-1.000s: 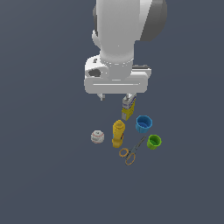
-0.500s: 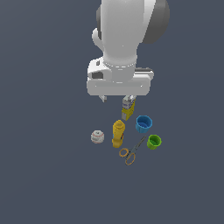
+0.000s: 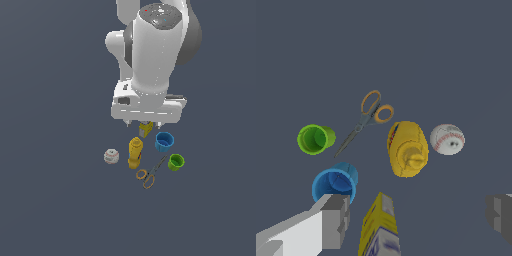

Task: Pick up a designated object from a clutter of objects.

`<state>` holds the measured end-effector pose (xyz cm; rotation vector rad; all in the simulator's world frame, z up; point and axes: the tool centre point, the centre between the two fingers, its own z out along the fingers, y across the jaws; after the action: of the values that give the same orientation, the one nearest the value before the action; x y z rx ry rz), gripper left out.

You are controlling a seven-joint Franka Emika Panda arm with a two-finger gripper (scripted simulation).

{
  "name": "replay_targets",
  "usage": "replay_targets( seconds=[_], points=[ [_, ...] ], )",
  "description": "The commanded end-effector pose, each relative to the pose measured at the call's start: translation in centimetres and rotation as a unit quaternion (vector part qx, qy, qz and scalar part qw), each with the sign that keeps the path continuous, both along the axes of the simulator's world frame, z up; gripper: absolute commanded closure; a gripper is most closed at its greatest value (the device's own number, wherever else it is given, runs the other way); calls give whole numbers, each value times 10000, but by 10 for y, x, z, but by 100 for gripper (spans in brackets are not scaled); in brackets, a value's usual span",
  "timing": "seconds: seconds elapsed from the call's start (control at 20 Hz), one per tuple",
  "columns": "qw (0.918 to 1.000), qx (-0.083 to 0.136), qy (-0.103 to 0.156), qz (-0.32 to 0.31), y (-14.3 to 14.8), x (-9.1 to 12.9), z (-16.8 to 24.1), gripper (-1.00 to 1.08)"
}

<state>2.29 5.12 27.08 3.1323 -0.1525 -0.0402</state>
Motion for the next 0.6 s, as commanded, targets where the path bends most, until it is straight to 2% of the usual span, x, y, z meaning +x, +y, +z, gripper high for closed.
replay_targets(
  seconds=[0.0,0.55],
  points=[
    [9998,-13,-10,-173,12,6,-13,-92],
    [9946,-46,-72,-1030,76,29,-78,-92]
  ],
)
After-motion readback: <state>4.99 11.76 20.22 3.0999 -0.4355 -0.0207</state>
